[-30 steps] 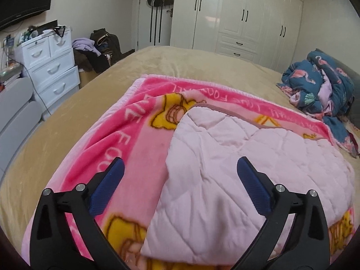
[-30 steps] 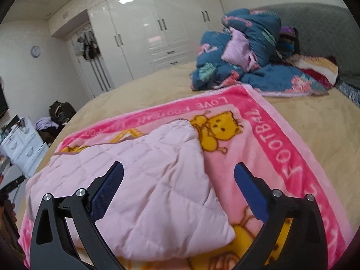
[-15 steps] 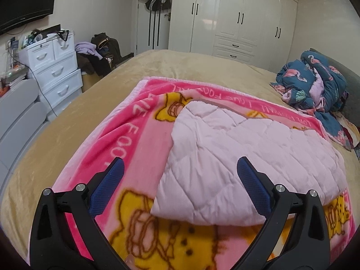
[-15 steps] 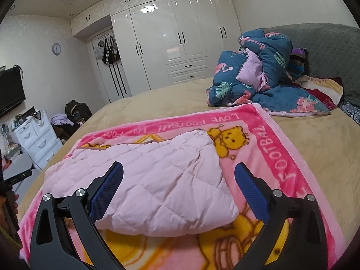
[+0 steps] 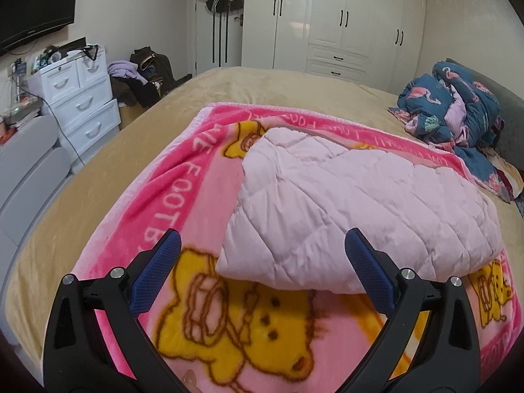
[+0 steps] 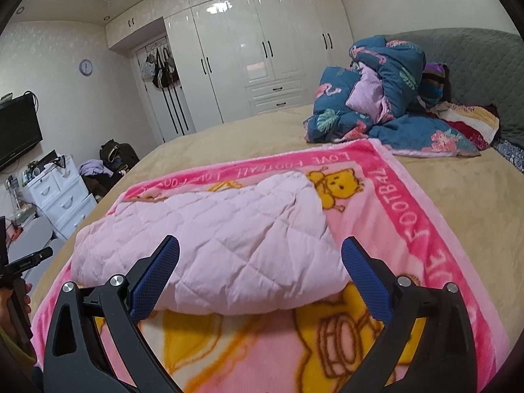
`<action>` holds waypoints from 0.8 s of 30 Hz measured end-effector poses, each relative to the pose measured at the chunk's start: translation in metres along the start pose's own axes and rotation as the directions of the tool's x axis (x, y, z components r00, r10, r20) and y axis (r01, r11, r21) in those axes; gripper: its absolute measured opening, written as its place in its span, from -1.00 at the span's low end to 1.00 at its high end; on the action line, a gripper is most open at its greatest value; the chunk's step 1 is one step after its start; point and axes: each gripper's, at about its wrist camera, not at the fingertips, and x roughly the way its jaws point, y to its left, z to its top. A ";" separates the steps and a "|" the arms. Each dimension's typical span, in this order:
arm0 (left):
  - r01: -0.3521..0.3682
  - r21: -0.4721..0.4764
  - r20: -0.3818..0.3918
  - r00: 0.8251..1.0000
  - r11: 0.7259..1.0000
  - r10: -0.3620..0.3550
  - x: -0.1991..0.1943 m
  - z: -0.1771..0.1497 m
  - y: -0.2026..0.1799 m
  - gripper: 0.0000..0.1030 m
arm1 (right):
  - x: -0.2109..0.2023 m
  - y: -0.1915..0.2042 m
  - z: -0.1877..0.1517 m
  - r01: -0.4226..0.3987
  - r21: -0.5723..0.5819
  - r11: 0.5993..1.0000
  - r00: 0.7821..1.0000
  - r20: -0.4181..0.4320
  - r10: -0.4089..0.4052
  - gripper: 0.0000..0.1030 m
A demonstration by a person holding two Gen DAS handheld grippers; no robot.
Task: Fold large clothes
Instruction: 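Push the folded jacket edge inward with both open tools to square it, then slide both tools under the folded jacket edge and lift it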
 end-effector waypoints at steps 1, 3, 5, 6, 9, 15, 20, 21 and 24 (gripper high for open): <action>0.001 0.002 -0.004 1.000 1.000 -0.001 0.000 -0.001 0.000 0.82 | 0.000 0.000 -0.002 -0.001 0.002 1.000 1.000 -0.004 0.001 0.92; 0.001 0.007 -0.011 1.000 1.000 -0.001 0.000 -0.005 -0.002 0.82 | 0.002 0.001 -0.007 -0.008 0.013 1.000 1.000 -0.015 0.008 0.92; 0.001 0.009 -0.019 1.000 1.000 -0.001 0.000 -0.009 -0.003 0.82 | 0.003 0.001 -0.012 -0.009 0.026 1.000 1.000 -0.023 0.009 0.92; 0.002 0.009 -0.024 1.000 1.000 -0.002 0.000 -0.011 -0.003 0.82 | 0.005 0.001 -0.014 -0.011 0.033 0.999 1.000 -0.028 0.012 0.92; 0.003 0.007 -0.039 0.999 1.000 -0.003 0.002 -0.018 -0.003 0.82 | 0.010 0.000 -0.023 -0.014 0.063 0.998 0.998 -0.053 0.018 0.92; 0.001 0.004 -0.076 0.997 1.000 -0.001 0.009 -0.030 -0.005 0.82 | 0.020 -0.003 -0.038 0.010 0.101 0.995 0.996 -0.089 -0.001 0.92; 0.007 -0.010 -0.118 0.993 1.000 -0.008 0.018 -0.041 -0.007 0.82 | 0.031 -0.011 -0.049 0.035 0.145 0.989 0.993 -0.121 -0.018 0.92; 0.010 -0.016 -0.126 0.992 1.000 -0.012 0.020 -0.043 -0.008 0.82 | 0.033 -0.012 -0.052 0.038 0.156 0.987 0.991 -0.130 -0.018 0.92; 0.033 -0.054 -0.158 0.987 0.998 -0.041 0.027 -0.049 -0.007 0.82 | 0.042 -0.015 -0.059 0.043 0.178 0.983 0.988 -0.154 -0.015 0.92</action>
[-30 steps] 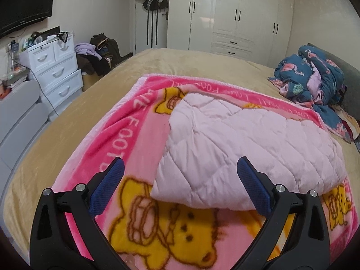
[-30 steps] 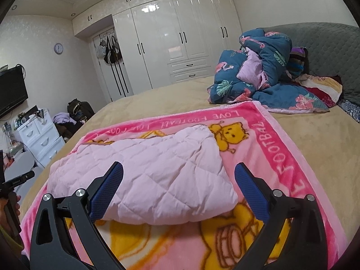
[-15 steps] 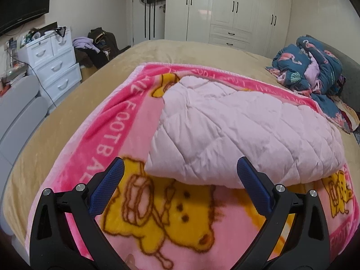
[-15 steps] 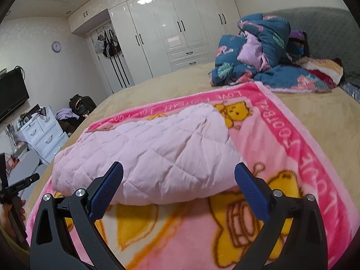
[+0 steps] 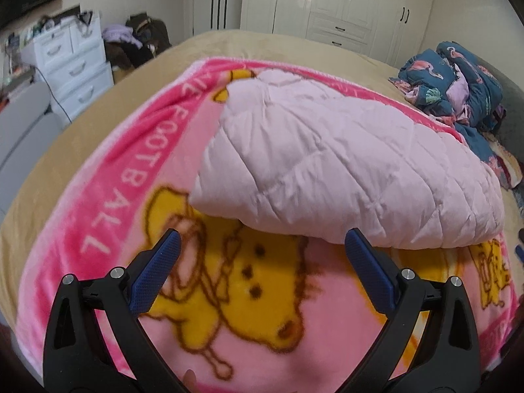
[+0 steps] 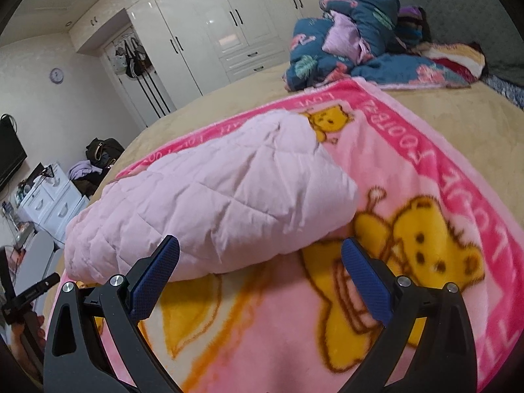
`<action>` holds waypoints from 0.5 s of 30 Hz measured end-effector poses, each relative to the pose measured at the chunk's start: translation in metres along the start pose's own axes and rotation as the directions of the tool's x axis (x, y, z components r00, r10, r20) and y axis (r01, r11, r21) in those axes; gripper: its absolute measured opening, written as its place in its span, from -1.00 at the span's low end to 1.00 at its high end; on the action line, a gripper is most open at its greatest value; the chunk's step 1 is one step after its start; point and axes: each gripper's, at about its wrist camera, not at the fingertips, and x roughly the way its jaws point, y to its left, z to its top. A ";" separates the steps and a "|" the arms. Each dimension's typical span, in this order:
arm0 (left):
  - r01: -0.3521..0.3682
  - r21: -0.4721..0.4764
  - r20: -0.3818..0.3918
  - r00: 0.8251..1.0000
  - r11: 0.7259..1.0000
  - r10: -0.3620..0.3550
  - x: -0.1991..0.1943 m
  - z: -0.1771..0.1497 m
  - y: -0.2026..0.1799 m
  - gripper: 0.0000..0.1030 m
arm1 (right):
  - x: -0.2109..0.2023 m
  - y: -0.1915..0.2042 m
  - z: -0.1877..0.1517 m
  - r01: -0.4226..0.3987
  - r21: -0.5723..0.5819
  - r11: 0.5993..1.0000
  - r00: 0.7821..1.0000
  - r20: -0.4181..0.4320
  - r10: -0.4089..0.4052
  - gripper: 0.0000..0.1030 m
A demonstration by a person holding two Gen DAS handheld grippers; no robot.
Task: Fold large clothes
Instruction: 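Slide both tools under the folded jacket edge and lift it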
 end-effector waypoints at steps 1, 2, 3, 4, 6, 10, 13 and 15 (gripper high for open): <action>0.016 -0.015 -0.012 1.000 1.000 -0.016 0.003 0.000 0.001 0.82 | 0.002 -0.001 -0.001 0.000 0.006 1.000 1.000 -0.006 0.000 0.92; 0.032 -0.035 -0.027 0.999 0.999 -0.033 0.007 -0.001 0.002 0.82 | 0.006 -0.003 -0.002 0.000 0.018 1.000 1.000 -0.013 0.000 0.92; 0.047 -0.061 -0.043 0.998 0.997 -0.050 0.012 -0.001 0.003 0.82 | 0.008 -0.003 -0.003 0.000 0.025 1.000 1.000 -0.018 0.000 0.92; 0.064 -0.083 -0.053 0.996 0.994 -0.068 0.016 -0.002 0.005 0.82 | 0.011 -0.005 -0.004 -0.002 0.037 0.999 1.000 -0.025 0.003 0.92; 0.090 -0.124 -0.074 0.992 0.988 -0.100 0.023 -0.002 0.008 0.82 | 0.017 -0.009 -0.005 -0.001 0.064 0.998 0.999 -0.038 0.004 0.92; 0.125 -0.196 -0.100 0.984 0.973 -0.147 0.039 0.002 0.010 0.82 | 0.029 -0.021 -0.004 0.004 0.138 0.990 0.998 -0.059 0.004 0.92; 0.143 -0.251 -0.111 0.978 0.957 -0.175 0.050 0.005 0.012 0.82 | 0.041 -0.029 -0.001 0.024 0.188 0.982 0.997 -0.075 -0.010 0.92; 0.145 -0.283 -0.109 0.977 0.948 -0.182 0.056 0.008 0.014 0.82 | 0.050 -0.036 0.000 0.018 0.243 0.970 0.997 -0.080 0.001 0.92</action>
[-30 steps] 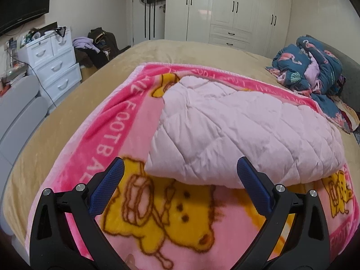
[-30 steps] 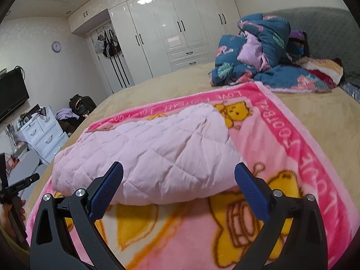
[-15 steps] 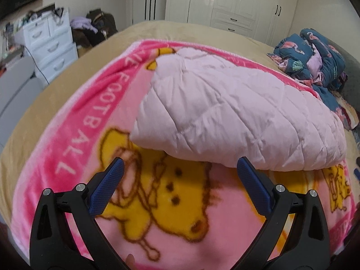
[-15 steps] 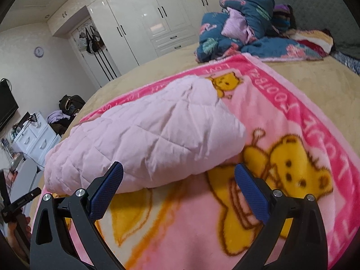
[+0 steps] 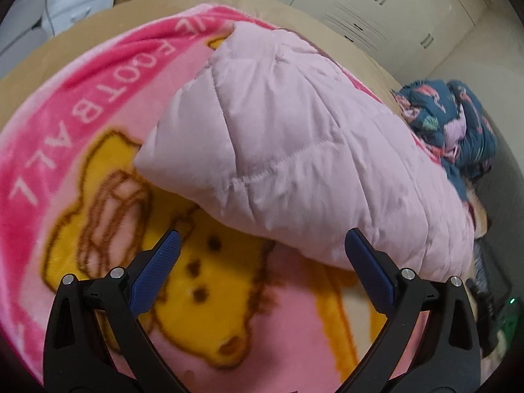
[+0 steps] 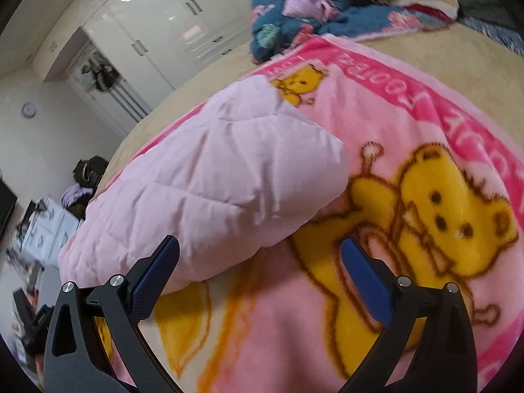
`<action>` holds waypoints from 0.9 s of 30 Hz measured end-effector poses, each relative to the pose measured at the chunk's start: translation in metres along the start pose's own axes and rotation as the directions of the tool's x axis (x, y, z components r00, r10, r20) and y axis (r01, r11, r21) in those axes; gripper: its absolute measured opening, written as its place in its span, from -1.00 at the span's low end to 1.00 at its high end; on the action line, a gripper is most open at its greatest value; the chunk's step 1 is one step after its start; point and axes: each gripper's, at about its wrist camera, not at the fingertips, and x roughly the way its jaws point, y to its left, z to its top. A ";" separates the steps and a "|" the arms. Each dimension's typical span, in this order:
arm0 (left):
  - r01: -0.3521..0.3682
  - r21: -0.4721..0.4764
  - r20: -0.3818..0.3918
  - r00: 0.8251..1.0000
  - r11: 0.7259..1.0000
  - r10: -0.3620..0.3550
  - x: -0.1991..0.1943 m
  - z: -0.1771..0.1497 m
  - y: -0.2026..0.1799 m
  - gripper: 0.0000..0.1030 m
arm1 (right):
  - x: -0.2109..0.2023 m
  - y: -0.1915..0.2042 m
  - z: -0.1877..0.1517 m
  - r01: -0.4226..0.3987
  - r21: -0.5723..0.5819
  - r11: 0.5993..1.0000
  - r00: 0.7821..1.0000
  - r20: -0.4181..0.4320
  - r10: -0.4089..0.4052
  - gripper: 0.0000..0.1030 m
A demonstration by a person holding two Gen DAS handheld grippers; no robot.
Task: Fold large clothes
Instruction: 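Slide both tools under the folded jacket edge and lift it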
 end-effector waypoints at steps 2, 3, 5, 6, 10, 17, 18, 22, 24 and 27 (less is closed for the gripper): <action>-0.006 -0.019 0.011 1.000 1.000 0.006 0.004 0.004 0.002 0.82 | 0.008 -0.003 0.004 -0.006 0.038 0.999 1.000 -0.006 0.006 0.92; 0.008 -0.041 0.006 1.000 0.999 -0.008 0.007 0.006 0.004 0.82 | 0.013 -0.006 0.006 -0.010 0.062 0.998 1.000 -0.007 0.011 0.92; 0.036 -0.079 0.000 0.999 0.996 -0.037 0.012 0.010 0.009 0.82 | 0.022 -0.010 0.011 -0.019 0.102 0.995 1.000 -0.012 0.020 0.92; 0.046 -0.098 -0.005 0.999 0.994 -0.046 0.016 0.012 0.011 0.82 | 0.028 -0.013 0.014 -0.026 0.125 0.992 0.999 -0.022 0.029 0.92; 0.080 -0.143 -0.007 0.997 0.987 -0.082 0.026 0.018 0.013 0.82 | 0.047 -0.016 0.019 -0.051 0.164 0.985 0.997 -0.043 0.059 0.92; 0.098 -0.183 -0.014 0.995 0.978 -0.102 0.044 0.028 0.014 0.84 | 0.065 -0.014 0.026 -0.096 0.178 0.979 0.993 -0.055 0.108 0.92; 0.100 -0.186 -0.015 0.994 0.977 -0.104 0.047 0.030 0.014 0.84 | 0.067 -0.014 0.026 -0.099 0.178 0.979 0.992 -0.056 0.111 0.92; 0.119 -0.208 -0.013 0.992 0.971 -0.124 0.059 0.035 0.016 0.84 | 0.075 -0.014 0.027 -0.122 0.187 0.975 0.990 -0.052 0.134 0.92; 0.130 -0.213 -0.009 0.991 0.968 -0.135 0.063 0.036 0.016 0.84 | 0.079 -0.015 0.028 -0.134 0.196 0.971 0.988 -0.051 0.146 0.92; 0.147 -0.219 0.002 0.989 0.965 -0.150 0.070 0.040 0.016 0.84 | 0.084 -0.014 0.031 -0.141 0.194 0.971 0.987 -0.050 0.153 0.92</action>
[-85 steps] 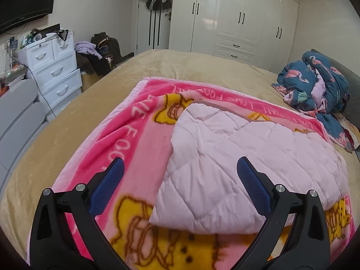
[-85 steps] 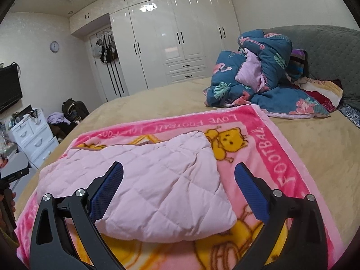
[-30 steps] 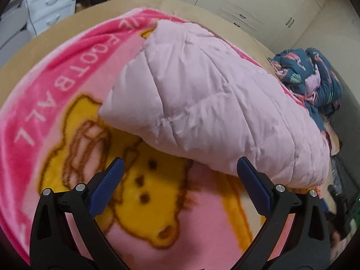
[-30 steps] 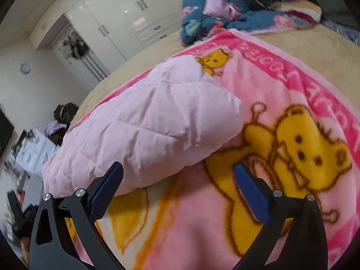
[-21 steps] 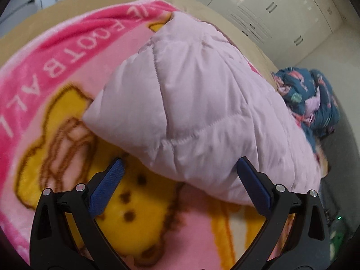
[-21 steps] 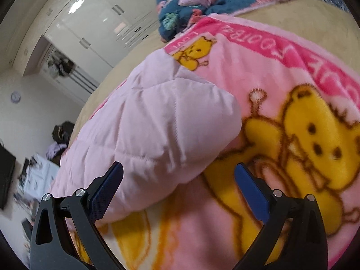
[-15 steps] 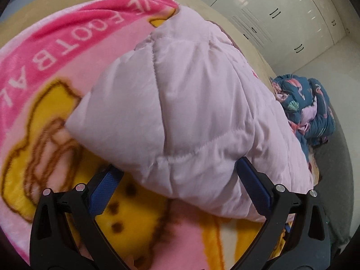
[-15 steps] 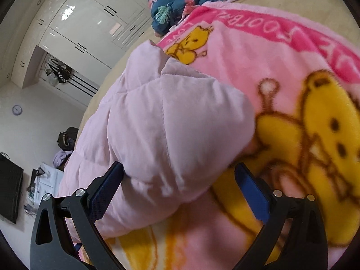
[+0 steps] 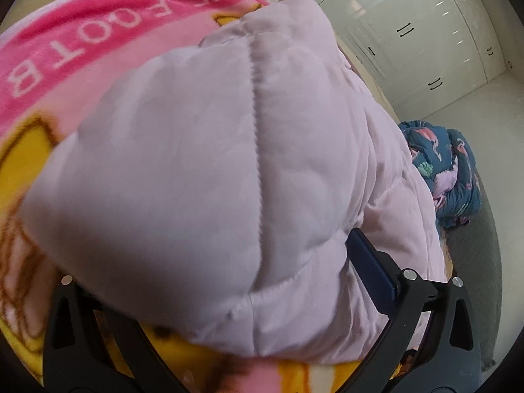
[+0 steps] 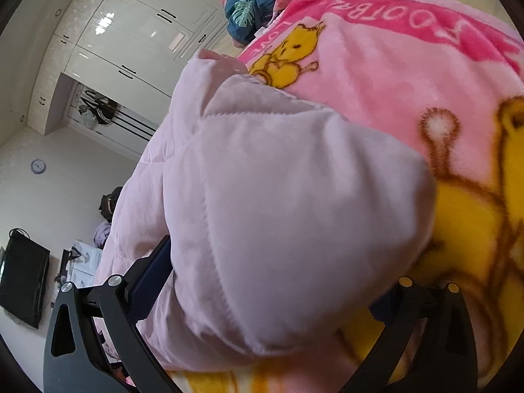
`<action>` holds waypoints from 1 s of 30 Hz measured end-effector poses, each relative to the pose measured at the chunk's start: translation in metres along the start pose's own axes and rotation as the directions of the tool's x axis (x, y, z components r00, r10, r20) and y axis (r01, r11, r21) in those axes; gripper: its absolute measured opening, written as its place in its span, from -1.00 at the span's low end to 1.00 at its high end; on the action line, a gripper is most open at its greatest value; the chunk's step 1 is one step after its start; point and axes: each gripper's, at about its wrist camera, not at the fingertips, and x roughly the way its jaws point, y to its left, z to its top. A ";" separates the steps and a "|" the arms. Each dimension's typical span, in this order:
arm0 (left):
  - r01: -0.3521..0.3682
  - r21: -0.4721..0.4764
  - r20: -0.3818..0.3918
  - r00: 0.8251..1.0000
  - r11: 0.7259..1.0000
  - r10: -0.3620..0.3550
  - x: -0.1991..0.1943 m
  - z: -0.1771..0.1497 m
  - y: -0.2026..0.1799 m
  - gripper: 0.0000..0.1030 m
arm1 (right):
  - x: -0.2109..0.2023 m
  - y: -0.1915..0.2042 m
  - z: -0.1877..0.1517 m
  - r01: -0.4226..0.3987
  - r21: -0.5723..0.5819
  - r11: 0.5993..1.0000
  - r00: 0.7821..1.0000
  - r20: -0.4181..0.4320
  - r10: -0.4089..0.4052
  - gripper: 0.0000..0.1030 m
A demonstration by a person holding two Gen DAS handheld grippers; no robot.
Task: Fold large clothes
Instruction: 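Slide both tools under the folded jacket edge and lift it, then grip the lifted jacket with both tools and fold it over onto itself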
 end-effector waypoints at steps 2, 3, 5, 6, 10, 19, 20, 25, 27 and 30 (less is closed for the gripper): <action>0.009 -0.003 0.006 1.000 1.000 -0.009 0.005 0.002 -0.001 0.84 | 0.002 0.002 0.001 0.002 -0.012 1.000 1.000 0.001 -0.002 0.92; 0.012 -0.003 0.009 1.000 1.000 -0.012 0.007 0.002 -0.003 0.84 | 0.004 0.004 0.002 0.003 -0.018 1.000 1.000 0.002 -0.003 0.92; 0.018 -0.001 0.015 1.000 1.000 -0.018 0.011 0.005 -0.004 0.84 | 0.006 0.005 0.004 0.003 -0.028 1.000 1.000 0.003 -0.003 0.92; 0.019 0.001 0.016 1.000 1.000 -0.019 0.012 0.006 -0.006 0.84 | 0.007 0.007 0.004 0.004 -0.037 0.999 1.000 0.003 -0.003 0.92; -0.005 0.042 0.042 0.999 0.999 0.003 0.010 0.007 -0.012 0.72 | 0.008 0.014 0.006 0.000 -0.094 0.996 1.000 0.007 0.001 0.61; -0.124 0.305 0.188 0.980 0.944 0.068 -0.038 -0.003 -0.072 -0.39 | -0.028 0.085 -0.005 0.077 -0.473 0.878 0.993 0.111 -0.028 -0.32; -0.130 0.322 0.201 0.977 0.938 0.066 -0.047 -0.004 -0.075 -0.39 | -0.035 0.094 -0.009 0.084 -0.510 0.856 0.992 0.123 -0.024 -0.33; -0.151 0.387 0.244 0.968 0.910 0.057 -0.083 -0.013 -0.091 -0.41 | -0.065 0.128 -0.030 0.103 -0.625 0.774 0.986 0.166 0.003 -0.37; -0.146 0.402 0.249 0.967 0.904 0.045 -0.097 -0.018 -0.092 -0.41 | -0.081 0.136 -0.040 0.108 -0.658 0.746 0.984 0.179 0.016 -0.38; -0.138 0.425 0.256 0.966 0.895 0.028 -0.118 -0.031 -0.092 -0.41 | -0.107 0.141 -0.055 0.096 -0.689 0.718 0.982 0.184 0.044 -0.39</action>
